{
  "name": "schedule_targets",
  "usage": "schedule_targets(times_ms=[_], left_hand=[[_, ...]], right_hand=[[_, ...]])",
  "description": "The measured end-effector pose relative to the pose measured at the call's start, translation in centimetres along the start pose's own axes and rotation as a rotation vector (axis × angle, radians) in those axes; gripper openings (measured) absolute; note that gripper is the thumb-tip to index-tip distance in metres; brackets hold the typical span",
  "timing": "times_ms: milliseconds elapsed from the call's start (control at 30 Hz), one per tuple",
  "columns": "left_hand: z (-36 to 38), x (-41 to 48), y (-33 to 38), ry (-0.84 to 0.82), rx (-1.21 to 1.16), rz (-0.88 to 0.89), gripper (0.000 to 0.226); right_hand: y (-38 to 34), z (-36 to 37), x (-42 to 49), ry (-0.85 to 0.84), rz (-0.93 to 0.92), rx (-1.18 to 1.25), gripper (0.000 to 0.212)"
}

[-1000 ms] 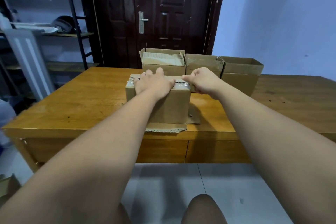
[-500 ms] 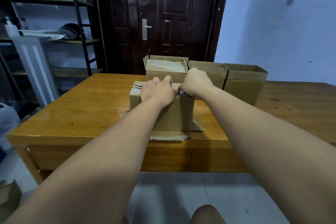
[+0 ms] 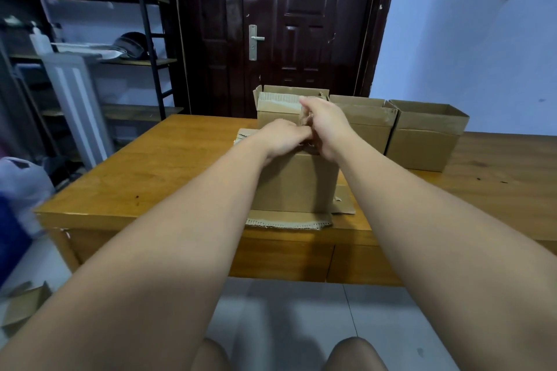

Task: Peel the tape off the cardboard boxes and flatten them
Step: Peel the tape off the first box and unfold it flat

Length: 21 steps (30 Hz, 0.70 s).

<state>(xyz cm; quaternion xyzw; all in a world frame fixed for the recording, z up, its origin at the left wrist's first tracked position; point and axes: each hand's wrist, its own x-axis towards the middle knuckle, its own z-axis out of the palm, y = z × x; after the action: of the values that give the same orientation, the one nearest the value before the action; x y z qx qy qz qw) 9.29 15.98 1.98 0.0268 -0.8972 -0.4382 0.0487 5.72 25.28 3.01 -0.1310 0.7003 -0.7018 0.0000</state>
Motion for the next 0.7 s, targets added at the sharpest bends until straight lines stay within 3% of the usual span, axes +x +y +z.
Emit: schedule_targets(times_ms=[133,333,533,633,700], left_hand=[[0.6,0.9,-0.8,0.131,0.069,0.015,0.04],[0.3,0.8,-0.7,0.128,0.023,0.019,0.011],[1.1,0.8,0.0,0.262,0.142,-0.072,0.031],[0.8,0.8,0.3,0.289,0.028,-0.065,0.016],[0.2,0.9,0.4,0.289,-0.077,-0.063,0.025]], right_hand=[[0.3,-1.1,-0.3,-0.006,0.053,0.238,0.028],[0.8,-1.2,-0.2,0.014,0.011,0.224,0.037],[0.8,-1.6,-0.5,0.066,-0.029,0.28,0.033],[1.0,-1.3,-0.2,0.141,-0.053,0.185,0.025],[1.4,-1.0,0.1,0.174,-0.078,0.056,0.016]])
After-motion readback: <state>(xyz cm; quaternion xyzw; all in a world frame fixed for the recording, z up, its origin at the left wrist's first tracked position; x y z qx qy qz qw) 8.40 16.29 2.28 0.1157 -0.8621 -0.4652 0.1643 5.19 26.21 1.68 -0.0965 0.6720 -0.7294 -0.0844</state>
